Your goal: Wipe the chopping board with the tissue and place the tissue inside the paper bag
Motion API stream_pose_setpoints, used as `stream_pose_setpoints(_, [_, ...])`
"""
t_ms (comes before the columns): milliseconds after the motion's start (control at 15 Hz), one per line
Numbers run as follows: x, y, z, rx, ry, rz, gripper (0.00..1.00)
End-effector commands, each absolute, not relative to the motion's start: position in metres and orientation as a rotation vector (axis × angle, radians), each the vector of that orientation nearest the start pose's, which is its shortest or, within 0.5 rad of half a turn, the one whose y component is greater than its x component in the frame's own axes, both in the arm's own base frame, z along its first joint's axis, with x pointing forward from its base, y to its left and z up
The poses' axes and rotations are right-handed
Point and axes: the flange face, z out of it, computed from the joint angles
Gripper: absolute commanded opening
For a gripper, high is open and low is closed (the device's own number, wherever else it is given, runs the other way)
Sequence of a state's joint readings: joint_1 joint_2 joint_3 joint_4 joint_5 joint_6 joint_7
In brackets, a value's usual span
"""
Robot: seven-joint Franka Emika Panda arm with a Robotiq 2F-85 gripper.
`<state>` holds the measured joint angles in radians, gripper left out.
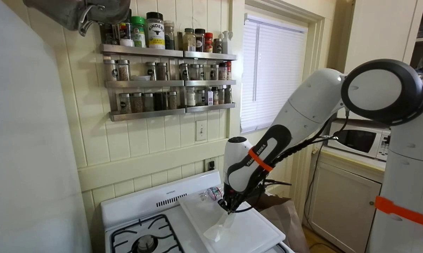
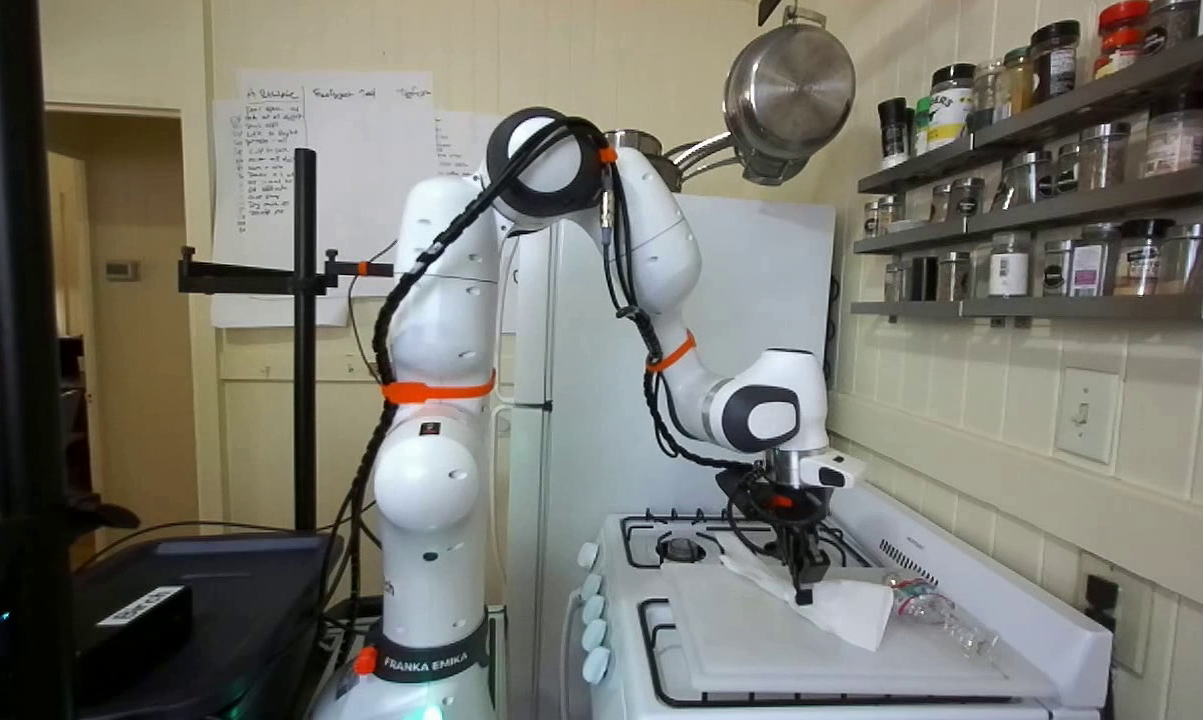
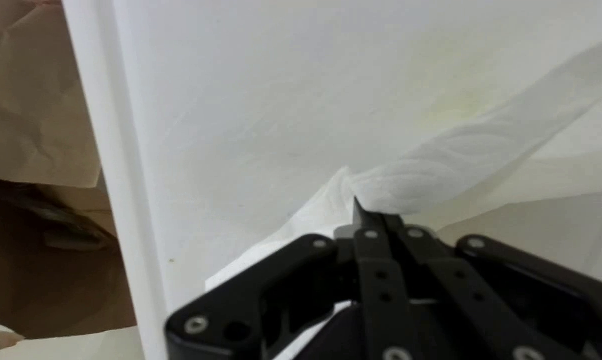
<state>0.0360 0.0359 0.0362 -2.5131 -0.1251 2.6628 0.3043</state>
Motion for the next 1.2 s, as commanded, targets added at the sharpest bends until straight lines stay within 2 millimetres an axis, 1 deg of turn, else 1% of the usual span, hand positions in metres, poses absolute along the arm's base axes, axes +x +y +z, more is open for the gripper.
stream_pose_setpoints(0, [0.466, 0.049, 0.284, -3.121, 0.117, -0.146, 0.00])
stream_pose_setpoints(267, [0.472, 0.034, 0.295, -3.145, 0.212, -0.223, 0.00])
stream_pose_setpoints(533, [0.473, 0.014, 0.316, -3.127, 0.295, -0.238, 0.00])
stream_pose_setpoints(733, [0.475, -0.008, 0.332, -3.145, 0.413, -0.300, 0.00])
stream_pose_setpoints(933, [0.478, -0.040, 0.349, -3.198, 0.545, -0.415, 0.00])
stream_pose_setpoints(1133, [0.476, -0.056, 0.356, -3.231, 0.605, -0.433, 0.00])
